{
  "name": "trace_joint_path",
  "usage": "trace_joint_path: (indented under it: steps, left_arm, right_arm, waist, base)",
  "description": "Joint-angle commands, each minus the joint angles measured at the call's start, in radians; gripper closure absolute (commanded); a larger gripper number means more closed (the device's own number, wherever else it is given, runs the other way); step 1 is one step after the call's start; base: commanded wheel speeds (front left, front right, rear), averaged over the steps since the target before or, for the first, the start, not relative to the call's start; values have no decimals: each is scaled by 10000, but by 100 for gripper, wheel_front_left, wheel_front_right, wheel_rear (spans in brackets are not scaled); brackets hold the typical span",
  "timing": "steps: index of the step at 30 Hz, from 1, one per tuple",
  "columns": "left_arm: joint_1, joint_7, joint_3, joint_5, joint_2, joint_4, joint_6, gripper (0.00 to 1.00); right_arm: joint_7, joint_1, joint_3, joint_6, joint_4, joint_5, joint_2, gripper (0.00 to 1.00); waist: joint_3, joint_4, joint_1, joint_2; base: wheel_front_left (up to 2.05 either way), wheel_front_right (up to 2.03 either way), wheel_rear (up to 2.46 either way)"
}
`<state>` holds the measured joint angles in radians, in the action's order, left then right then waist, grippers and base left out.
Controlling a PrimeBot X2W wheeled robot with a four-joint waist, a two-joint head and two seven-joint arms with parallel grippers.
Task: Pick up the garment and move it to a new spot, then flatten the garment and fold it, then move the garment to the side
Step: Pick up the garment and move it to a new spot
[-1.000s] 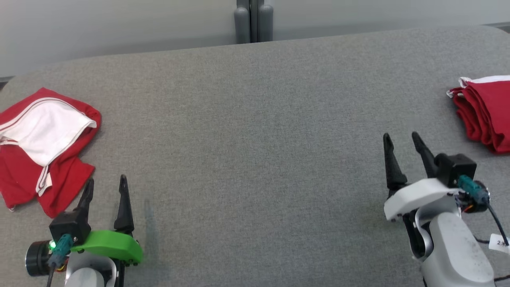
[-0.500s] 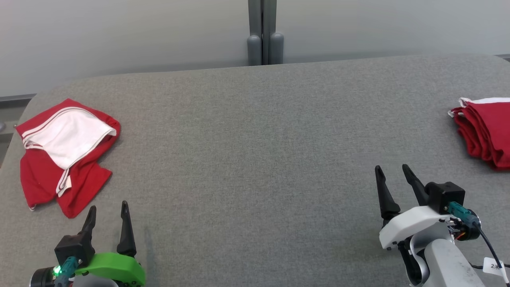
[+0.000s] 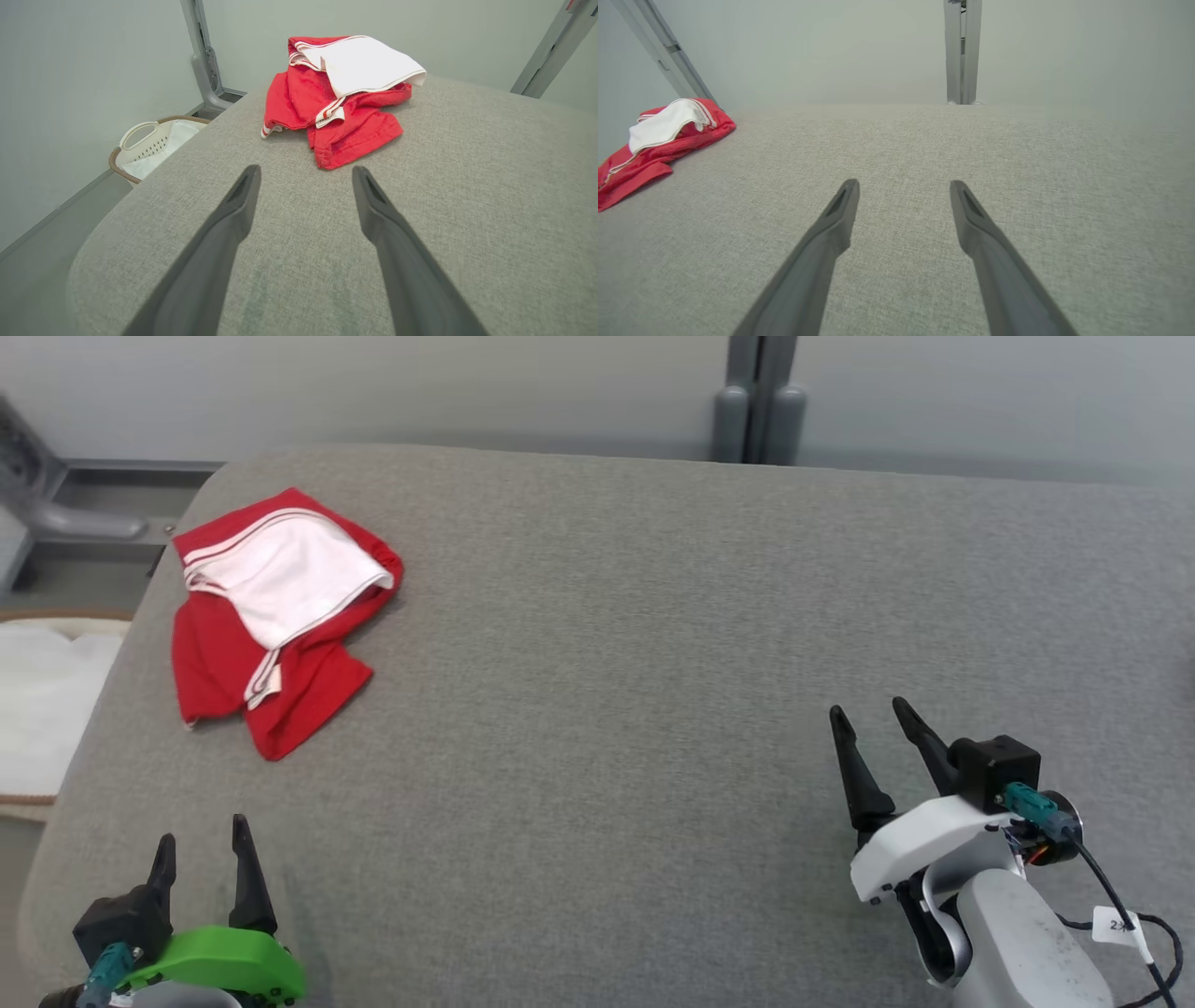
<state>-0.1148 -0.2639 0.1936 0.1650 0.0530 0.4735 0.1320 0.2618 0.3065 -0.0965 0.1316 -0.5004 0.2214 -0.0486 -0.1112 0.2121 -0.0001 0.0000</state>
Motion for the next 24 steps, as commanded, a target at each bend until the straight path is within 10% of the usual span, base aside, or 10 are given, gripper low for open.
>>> trace_joint_path:
  steps: [1,13,24]
  left_arm:
    - [-112,-4,81,27,5,64,-27,0]
    - [-495,-4,214,898,143,462,-26,0]
    - [-3327,-2,-2327,4715,2652,416,-26,0]
  right_arm:
    - [40,146,-103,-19,-64,61,-41,0]
    - [42,654,-873,-19,-217,25,-54,0]
    - [42,1675,-1184,-19,272,-544,-53,0]
  waist:
    - [-289,1091,1,0]
    - [-738,1599,1,0]
    - [-2521,924,1,0]
  base:
    - [0,0,0]
    - [0,0,0]
    - [0,0,0]
